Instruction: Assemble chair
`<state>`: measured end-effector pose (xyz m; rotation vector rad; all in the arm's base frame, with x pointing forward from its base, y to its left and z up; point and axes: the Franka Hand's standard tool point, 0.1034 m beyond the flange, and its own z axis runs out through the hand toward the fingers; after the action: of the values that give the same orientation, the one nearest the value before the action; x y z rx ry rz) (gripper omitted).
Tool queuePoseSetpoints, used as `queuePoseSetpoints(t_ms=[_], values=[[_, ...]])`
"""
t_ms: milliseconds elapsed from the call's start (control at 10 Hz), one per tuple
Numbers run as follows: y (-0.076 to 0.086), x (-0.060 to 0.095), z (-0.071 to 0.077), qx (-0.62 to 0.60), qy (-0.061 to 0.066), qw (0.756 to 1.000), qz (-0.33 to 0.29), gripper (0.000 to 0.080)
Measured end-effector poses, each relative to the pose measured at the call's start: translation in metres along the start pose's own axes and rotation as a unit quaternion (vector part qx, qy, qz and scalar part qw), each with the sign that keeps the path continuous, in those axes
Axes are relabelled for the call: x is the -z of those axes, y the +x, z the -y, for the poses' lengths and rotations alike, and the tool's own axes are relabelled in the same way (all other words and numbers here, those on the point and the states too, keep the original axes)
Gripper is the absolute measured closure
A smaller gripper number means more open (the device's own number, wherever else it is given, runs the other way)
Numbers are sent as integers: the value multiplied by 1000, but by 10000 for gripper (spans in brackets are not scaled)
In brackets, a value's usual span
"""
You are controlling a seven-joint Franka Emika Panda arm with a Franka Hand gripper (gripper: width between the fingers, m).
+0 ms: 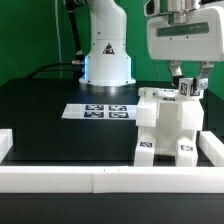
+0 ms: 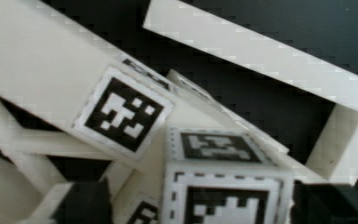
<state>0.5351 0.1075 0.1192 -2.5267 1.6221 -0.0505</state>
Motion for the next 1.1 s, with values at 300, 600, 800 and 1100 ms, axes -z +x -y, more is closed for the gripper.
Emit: queuePoseSetpoints(t_ms=[300,600,800,1100], values=[[-4,-1,1,115,-2,993,2,155],[-5,-2,0,234,-3,972,2,150],[-4,-2,0,304,-3,953,2,150],[-4,-2,1,423,-7,906,-1,150]])
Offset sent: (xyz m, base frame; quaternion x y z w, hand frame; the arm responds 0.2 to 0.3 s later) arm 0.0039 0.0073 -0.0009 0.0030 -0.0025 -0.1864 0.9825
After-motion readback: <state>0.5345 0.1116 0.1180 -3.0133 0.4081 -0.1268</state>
